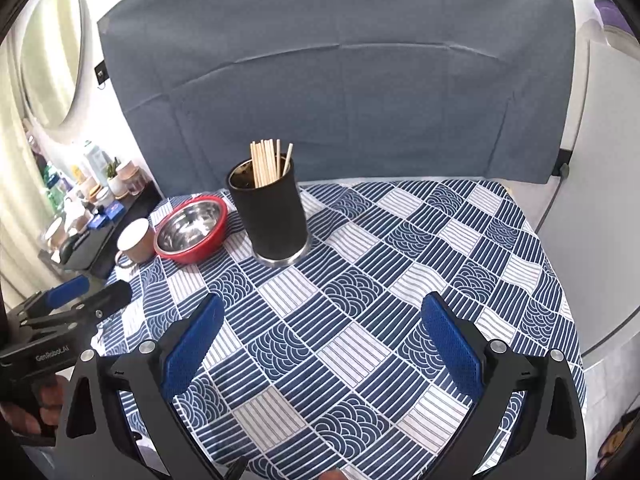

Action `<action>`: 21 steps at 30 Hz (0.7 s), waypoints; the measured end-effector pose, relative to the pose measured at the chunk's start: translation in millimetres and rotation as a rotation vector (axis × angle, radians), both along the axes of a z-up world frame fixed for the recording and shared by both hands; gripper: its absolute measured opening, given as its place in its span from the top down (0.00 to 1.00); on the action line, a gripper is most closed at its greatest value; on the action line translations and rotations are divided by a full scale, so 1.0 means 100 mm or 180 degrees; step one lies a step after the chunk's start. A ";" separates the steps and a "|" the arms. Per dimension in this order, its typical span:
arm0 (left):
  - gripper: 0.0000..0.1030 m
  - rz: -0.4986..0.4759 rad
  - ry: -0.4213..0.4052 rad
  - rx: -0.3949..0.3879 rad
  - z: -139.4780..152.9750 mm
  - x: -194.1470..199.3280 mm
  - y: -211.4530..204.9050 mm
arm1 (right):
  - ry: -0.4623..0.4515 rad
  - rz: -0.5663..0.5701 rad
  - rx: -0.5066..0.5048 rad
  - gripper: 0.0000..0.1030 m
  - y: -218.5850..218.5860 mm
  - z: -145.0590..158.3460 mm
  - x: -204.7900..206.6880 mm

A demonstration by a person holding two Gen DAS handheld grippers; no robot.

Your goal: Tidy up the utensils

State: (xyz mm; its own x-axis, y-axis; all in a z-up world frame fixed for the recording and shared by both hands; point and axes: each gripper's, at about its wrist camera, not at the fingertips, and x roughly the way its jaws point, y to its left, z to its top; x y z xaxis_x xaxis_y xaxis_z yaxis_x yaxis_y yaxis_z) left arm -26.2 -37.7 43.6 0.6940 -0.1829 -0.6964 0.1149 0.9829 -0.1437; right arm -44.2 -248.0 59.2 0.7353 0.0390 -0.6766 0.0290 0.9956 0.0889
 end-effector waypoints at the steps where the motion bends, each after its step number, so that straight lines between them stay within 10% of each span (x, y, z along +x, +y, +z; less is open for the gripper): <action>1: 0.06 -0.0002 0.0002 0.0009 0.00 0.00 -0.01 | 0.0004 0.0001 0.0001 0.08 0.00 -0.01 0.00; 21: 0.06 -0.0006 0.0054 0.0029 -0.04 0.06 0.00 | 0.0031 0.0039 0.0009 0.08 0.00 -0.04 0.04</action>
